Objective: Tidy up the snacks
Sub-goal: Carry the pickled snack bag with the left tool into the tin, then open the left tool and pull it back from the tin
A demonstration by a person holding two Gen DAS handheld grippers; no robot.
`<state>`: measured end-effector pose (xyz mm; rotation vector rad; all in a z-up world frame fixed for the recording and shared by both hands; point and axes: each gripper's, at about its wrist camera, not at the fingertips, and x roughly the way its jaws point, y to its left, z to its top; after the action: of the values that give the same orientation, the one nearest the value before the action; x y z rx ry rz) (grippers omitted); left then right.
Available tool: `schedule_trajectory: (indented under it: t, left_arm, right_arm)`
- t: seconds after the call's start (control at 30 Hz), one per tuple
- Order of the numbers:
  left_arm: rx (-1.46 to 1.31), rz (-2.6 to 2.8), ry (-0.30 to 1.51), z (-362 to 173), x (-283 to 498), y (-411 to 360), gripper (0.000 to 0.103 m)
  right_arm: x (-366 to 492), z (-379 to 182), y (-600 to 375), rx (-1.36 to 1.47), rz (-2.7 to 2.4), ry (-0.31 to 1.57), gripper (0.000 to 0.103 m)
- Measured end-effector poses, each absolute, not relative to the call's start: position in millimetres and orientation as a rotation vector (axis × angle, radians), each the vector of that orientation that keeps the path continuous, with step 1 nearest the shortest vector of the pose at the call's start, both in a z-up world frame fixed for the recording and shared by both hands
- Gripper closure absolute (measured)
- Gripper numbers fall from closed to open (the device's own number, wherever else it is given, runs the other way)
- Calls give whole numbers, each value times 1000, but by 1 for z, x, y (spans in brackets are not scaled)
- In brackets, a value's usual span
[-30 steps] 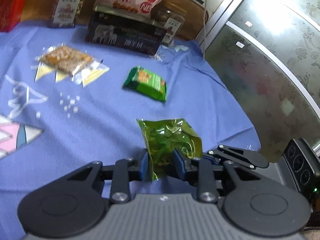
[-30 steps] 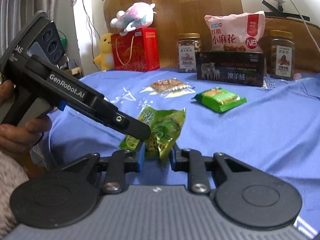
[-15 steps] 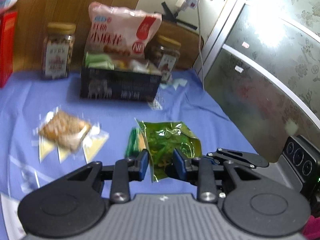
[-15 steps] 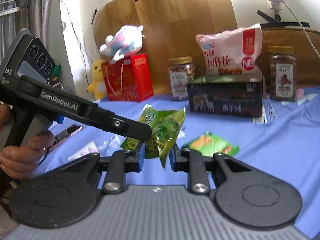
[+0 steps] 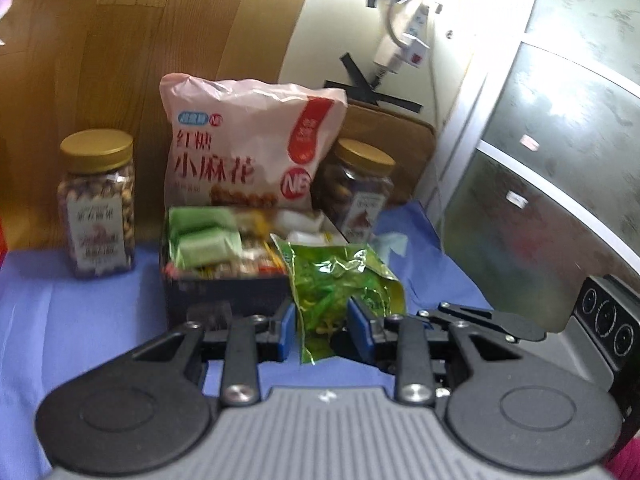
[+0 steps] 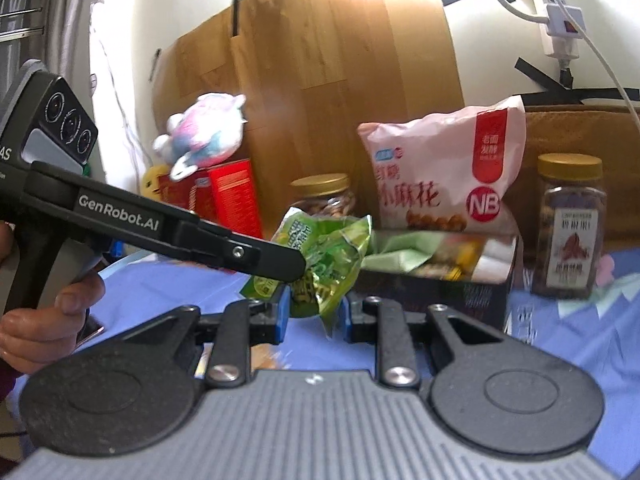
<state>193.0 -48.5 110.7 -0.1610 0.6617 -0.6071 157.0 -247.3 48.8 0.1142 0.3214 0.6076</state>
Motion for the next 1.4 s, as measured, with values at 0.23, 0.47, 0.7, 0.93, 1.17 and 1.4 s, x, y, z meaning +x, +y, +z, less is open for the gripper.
schedule_trajectory:
  t: [0.23,0.47,0.7,0.93,1.17,1.4]
  left_arm:
    - [-175,-586,681,102,265,-62,75]
    - [-180,-556,738,76,316,-72,75]
    - [-165,-497,769,55,338,-80,56]
    - [-155,-441,717,60,328,-73,52]
    - [-158,-506,681,72,265,-54,52]
    - [-165,-616,814,31,203,-58,51]
  right_arm:
    - [228,44,-253,116,568,344,75]
    - [278,27,-254,107,528,424,75]
    - [299,13,-249,45,476,463,61]
    - [289,17,-249,-14,390,396,33]
    - [237,32,-277,68,359,335,34]
    - [153,15,-284,167,411,444,34]
